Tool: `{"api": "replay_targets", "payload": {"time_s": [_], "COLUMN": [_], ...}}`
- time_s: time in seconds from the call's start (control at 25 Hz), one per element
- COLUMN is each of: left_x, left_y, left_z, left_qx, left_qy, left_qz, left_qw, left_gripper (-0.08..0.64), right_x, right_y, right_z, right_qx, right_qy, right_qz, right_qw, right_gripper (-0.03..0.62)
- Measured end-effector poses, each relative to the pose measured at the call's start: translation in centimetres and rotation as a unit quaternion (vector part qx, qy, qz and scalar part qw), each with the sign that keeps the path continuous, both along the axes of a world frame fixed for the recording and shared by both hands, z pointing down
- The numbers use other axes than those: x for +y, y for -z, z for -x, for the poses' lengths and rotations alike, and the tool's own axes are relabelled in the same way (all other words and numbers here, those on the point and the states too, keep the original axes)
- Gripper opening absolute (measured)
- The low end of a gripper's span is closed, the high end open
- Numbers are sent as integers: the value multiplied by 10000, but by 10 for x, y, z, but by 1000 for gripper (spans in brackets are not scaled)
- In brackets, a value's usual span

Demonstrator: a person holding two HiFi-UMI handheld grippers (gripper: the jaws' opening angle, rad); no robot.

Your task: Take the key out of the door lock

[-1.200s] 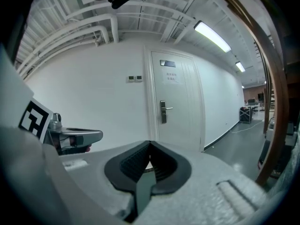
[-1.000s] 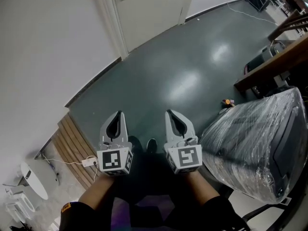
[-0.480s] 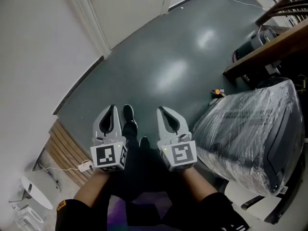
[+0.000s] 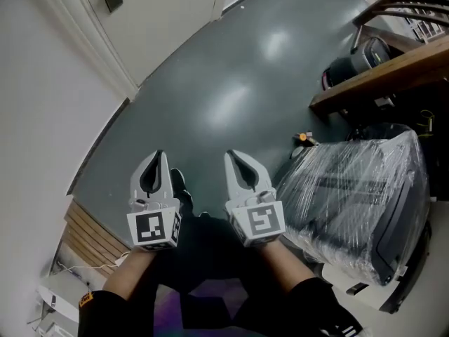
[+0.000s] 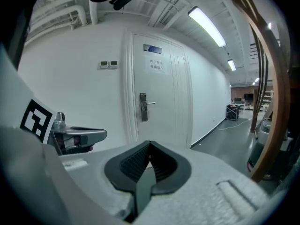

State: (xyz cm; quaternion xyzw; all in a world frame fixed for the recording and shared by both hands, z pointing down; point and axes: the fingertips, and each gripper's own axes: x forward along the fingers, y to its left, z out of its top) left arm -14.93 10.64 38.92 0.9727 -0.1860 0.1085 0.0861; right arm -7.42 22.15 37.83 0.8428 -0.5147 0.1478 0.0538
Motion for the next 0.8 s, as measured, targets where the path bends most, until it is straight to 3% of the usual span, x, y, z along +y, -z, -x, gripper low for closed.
{"api": "replay_targets", "payload": {"time_s": [0.28, 0.48, 0.8], "left_x": [-72, -111, -141], "left_y": [5, 12, 5], "left_z": [-37, -50, -90], "left_qx": [134, 237, 216], "left_qy": [-34, 259, 959], "left_qz": [-6, -49, -117], "left_qw": [9999, 9994, 9951], "left_gripper": [18, 18, 18], "right_x": [-81, -118, -163], "right_y": [10, 11, 8], "right_z": [-41, -59, -114], "right_qx": [253, 240, 235], "right_qy": [150, 337, 1007], "right_qz": [-29, -85, -223], "right_qw": [9996, 9991, 9944], "right_gripper": [-8, -8, -8]}}
